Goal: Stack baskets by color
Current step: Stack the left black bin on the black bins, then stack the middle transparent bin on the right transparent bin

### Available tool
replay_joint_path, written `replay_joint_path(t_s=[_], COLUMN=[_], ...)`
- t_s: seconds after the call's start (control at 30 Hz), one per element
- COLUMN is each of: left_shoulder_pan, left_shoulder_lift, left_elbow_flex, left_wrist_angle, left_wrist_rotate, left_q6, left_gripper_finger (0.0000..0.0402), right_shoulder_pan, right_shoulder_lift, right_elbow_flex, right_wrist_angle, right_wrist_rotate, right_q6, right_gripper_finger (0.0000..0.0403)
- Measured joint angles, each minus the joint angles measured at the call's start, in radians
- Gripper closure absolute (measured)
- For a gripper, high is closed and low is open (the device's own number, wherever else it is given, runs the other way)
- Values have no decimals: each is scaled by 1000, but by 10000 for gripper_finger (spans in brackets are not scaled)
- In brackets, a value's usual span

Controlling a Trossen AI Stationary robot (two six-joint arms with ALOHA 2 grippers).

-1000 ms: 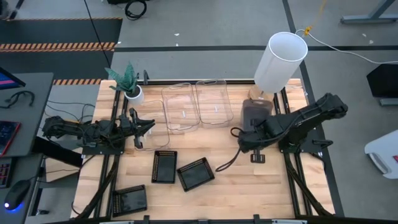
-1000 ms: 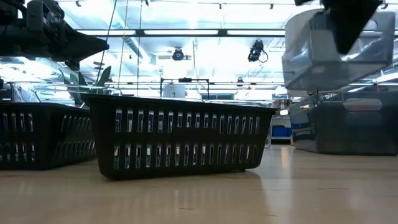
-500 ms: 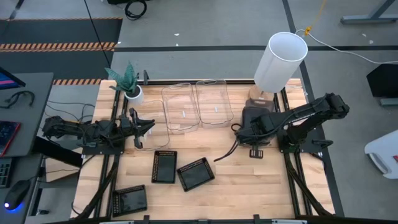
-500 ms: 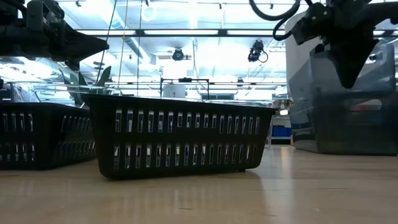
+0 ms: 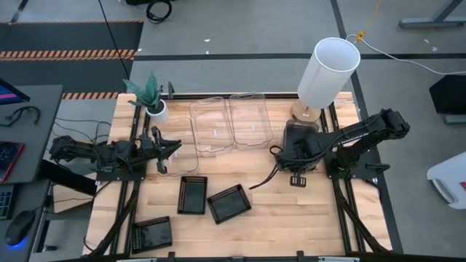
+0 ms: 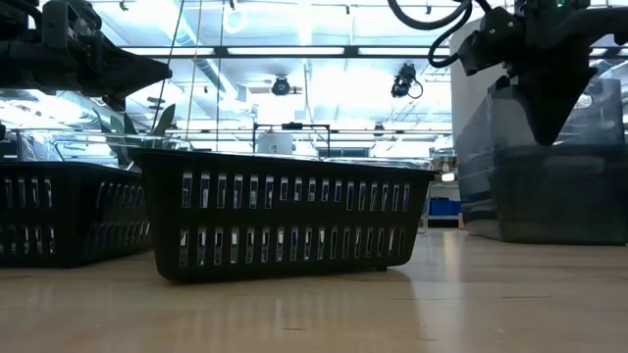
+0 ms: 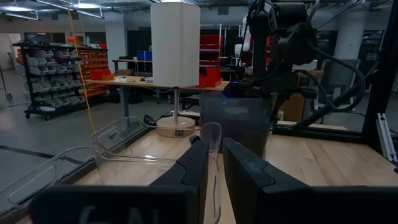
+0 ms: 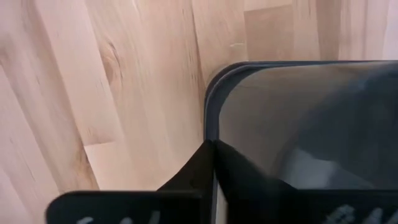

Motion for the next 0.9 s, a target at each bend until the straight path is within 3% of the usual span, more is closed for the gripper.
replay_joint_path(t_s=[0.43, 0.67, 0.9], left_shoulder_pan=[0, 0, 0], left_shoulder_lift=[0, 0, 0], left_elbow_flex=[0, 0, 0], left_wrist_angle=[0, 0, 0], left_wrist_rotate=[0, 0, 0], left_q6=[0, 0, 0], left_gripper_finger=[344, 346, 346], right_shoulder_pan=[-16, -18, -39], right_shoulder_lift=[6, 13, 88], right_elbow_flex=[72, 176, 203], right_wrist_angle=[-60, -68, 55], right_wrist_rotate=[-46, -11, 35], right_q6=[57, 61, -24], right_gripper_finger=[317, 316, 316])
